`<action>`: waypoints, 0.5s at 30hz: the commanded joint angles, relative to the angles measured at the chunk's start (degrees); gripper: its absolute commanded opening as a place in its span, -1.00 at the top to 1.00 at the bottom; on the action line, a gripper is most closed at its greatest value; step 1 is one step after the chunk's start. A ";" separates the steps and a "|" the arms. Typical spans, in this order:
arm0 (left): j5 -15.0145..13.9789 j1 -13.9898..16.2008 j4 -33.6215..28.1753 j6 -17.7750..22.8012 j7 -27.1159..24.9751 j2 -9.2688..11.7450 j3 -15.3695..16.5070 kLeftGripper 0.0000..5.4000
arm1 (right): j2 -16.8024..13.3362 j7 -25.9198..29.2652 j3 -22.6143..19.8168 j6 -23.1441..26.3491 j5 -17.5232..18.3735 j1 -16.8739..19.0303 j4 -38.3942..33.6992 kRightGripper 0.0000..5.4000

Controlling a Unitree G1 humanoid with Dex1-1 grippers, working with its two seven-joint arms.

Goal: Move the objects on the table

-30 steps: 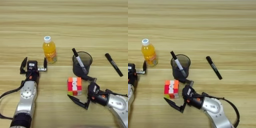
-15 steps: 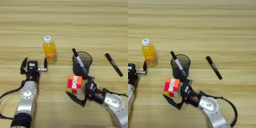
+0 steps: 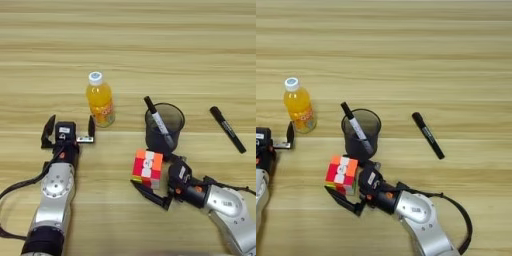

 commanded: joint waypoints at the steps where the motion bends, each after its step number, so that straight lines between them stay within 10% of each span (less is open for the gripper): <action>1: 0.18 -0.56 1.00 -0.69 0.19 0.16 0.02 -1.00 | -0.48 -1.06 -0.57 1.26 0.72 0.91 -4.09 -0.56; 15: 0.22 -1.17 2.21 -1.29 0.48 -0.37 -0.25 -1.00 | -5.95 -4.43 -13.78 7.90 15.03 6.87 -23.36 -0.56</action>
